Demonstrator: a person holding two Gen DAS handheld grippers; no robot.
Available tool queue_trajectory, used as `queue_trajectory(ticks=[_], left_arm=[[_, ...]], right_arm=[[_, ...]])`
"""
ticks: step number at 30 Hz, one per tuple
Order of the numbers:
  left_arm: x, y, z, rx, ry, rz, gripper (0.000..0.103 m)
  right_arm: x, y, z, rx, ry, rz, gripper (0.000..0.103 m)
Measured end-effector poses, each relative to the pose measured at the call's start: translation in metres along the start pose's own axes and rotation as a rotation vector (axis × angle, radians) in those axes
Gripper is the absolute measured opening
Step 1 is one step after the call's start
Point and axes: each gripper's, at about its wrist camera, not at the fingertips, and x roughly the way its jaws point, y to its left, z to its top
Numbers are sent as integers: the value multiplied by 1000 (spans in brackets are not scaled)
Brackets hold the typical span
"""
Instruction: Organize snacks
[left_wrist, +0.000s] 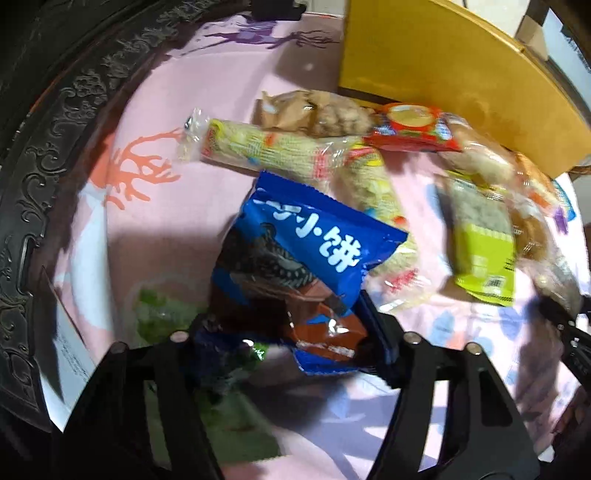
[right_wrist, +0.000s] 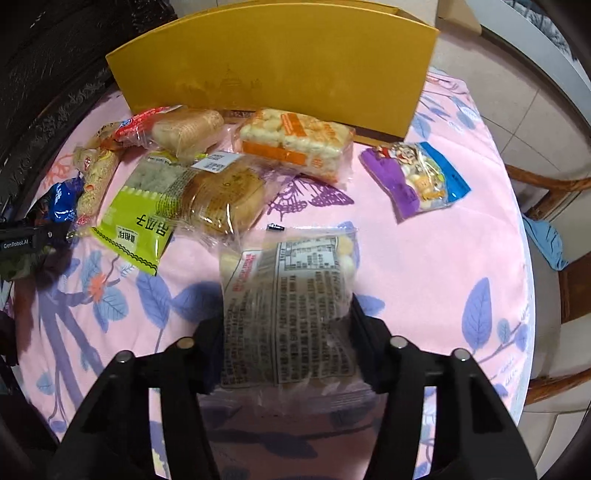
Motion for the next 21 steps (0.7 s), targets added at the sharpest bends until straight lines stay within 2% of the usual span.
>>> queue_trajectory(ticks=[2,3,12,15,21], left_arm=[[-8,-4,-3,3,1,-30,58],[-14,-9,-5,6,-2,-44,50],[-72,-46,-19,80,-59,-157,49],[-84,-57,-12,130,-87,-158,49],[-91,-78,10,150,-97,-182,49]], right_arm=[[-7,0,-1,9,-3,15,55],[-12,1,-1,8,-13,18,55],[-62,-8,1,59,-115,53,54],[-79,-5,8,56,-162,63,54],[-103,9,27,8,-226,70,54]])
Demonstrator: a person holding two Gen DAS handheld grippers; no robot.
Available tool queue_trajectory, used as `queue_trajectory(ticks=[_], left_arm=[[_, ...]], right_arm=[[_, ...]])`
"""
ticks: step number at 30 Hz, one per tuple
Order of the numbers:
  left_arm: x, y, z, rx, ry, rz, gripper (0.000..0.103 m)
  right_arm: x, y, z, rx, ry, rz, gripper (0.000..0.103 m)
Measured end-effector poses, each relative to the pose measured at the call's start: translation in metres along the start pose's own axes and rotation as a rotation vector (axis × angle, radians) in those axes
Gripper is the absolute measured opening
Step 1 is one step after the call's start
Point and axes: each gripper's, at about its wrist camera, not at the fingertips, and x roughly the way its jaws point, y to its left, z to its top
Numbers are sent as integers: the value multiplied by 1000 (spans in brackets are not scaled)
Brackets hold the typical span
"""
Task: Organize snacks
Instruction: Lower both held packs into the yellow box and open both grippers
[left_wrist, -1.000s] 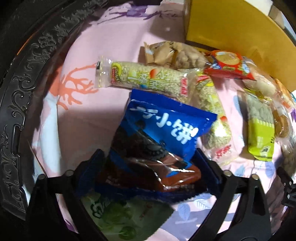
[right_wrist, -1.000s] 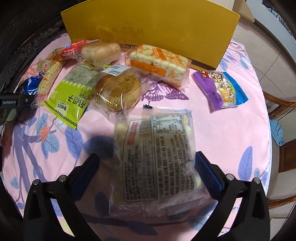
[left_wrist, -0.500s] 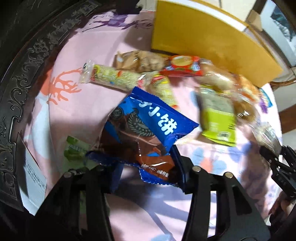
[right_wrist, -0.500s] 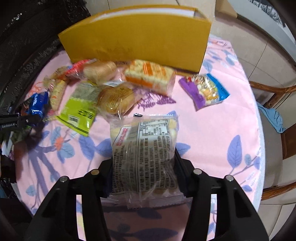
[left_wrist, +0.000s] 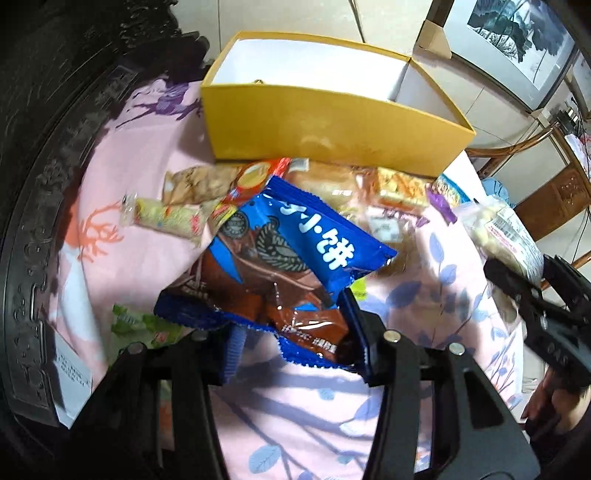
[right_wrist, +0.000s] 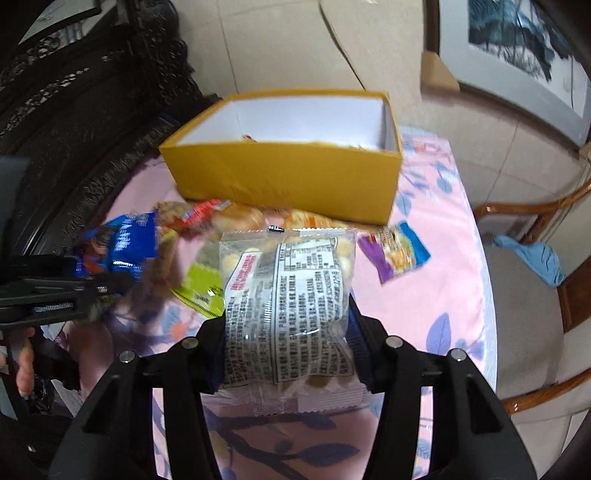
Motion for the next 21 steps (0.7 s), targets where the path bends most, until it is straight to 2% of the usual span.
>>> queue_trajectory(ticks=[7,13,21], left_arm=[[2,-19,48,4,-59,-29,49],[-4,-28,88,16,-109,-35,49],[4,-24,167,-11,-139,-4,49]], right_arm=[[-14,0,35,14,-81,-4,54],[-11,-4,66,31,-110,-13,54],[14,-19,139,88,-153,-16,55]])
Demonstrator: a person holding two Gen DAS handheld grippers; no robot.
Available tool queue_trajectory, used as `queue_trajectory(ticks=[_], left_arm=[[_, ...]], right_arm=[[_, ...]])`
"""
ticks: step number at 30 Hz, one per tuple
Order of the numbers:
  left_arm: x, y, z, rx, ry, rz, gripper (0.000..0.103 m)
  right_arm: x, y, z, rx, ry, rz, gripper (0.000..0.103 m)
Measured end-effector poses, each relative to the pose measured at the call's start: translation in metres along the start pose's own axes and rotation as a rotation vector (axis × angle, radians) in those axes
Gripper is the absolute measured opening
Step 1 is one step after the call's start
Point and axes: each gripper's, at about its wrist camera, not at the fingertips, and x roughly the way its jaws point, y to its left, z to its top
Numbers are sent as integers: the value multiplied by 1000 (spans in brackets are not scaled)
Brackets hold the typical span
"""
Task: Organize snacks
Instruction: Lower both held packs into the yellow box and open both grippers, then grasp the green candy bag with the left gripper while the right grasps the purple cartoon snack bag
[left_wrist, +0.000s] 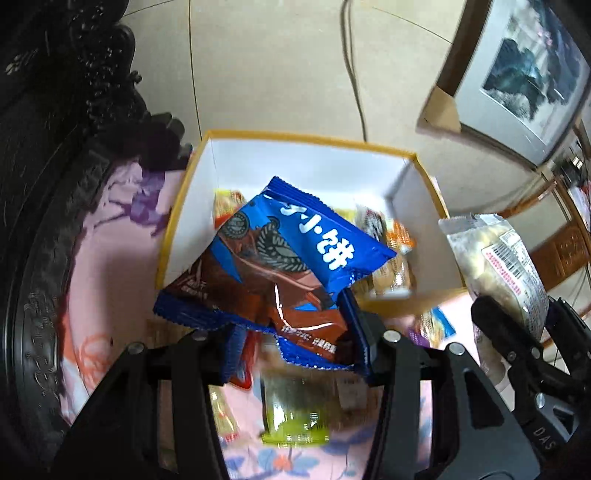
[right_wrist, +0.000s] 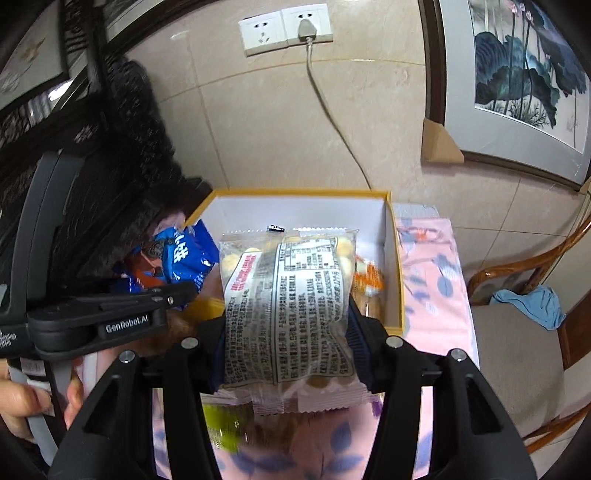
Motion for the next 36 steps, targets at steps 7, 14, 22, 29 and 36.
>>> queue_trajectory(ticks=[7,14,22,29,36], left_arm=[[8,3,27,2,-13,0,49],[21,1,41,2,-8,-1,49],[6,6,63,-4,-79,63,98],[-13,38,45,-94,-65,81,98],[-15,74,-34,-227,10,32,98]], right_arm=[[13,-4,30,3,-18,-9,55],[26,-5,51,-5,-26,-20,55],[15,-15,75,-54,-62,-75,76],[1,-65,38,-78,-4,-113,98],[53,-108,-65,-85,222,-128,98]])
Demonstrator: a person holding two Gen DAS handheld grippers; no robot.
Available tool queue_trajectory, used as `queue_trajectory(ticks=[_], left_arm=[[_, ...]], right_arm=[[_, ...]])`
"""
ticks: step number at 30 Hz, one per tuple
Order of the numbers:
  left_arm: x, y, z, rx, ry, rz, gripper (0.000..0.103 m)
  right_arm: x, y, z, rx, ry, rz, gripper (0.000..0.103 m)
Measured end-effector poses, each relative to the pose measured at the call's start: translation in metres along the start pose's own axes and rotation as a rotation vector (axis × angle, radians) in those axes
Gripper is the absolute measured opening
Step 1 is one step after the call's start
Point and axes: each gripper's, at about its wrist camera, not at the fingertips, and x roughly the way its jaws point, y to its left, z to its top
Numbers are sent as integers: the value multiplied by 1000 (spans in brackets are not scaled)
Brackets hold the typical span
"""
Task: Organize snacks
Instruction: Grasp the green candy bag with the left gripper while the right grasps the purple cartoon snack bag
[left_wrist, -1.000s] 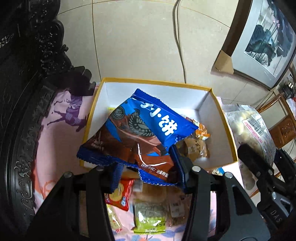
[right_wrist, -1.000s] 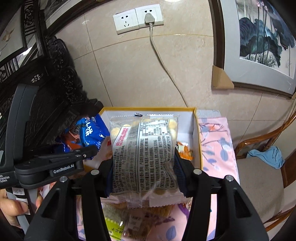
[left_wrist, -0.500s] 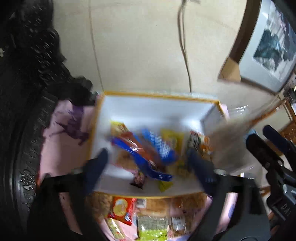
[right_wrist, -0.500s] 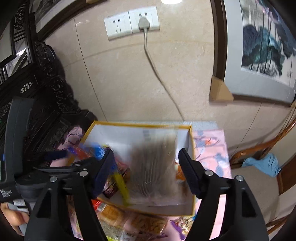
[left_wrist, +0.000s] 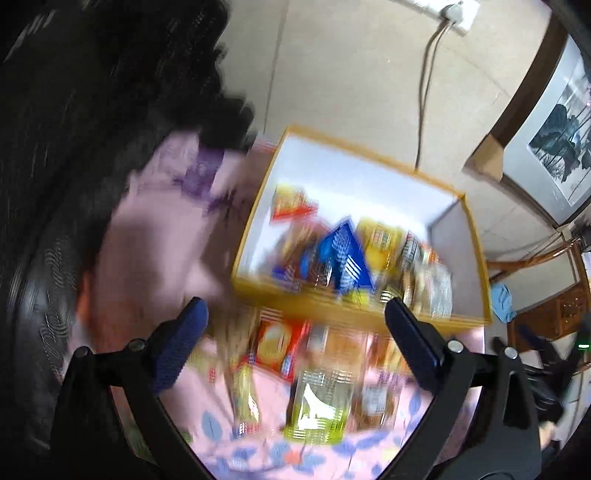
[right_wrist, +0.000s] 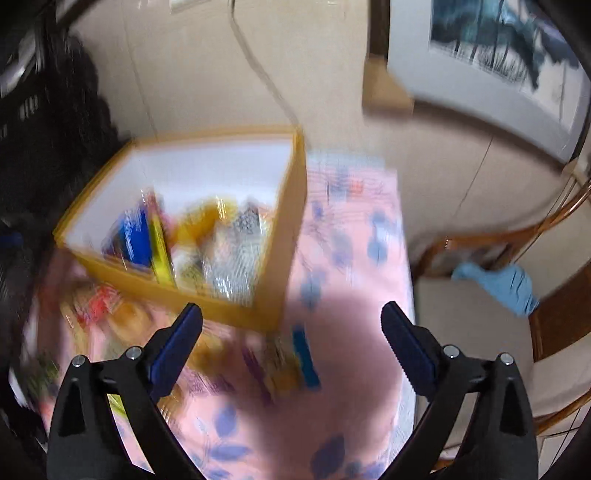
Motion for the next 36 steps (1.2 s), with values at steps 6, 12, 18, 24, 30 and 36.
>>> queue_trajectory(ticks=[6,12,18,24,30,36], left_arm=[[-1,36,-68,59,104,78,98],[-16,91,-109,-35,169,133,98],[-35,118,-113,-101,144,169,98],[-48,129,-108,-119,136,234,98],[-9,121,-136,-15,290,304,98],[42,119,-172,79,382,422,98]], right_arm=[[43,21,-35,-150,61,-40,98],[80,24,-42,-196,110,-36,93],[68,36,-47,-161,87,65,46],[40,69,-81,-174,110,140,45],[12,80,-121,-113,131,189,46],[9,74,-126,-72,136,186,46]])
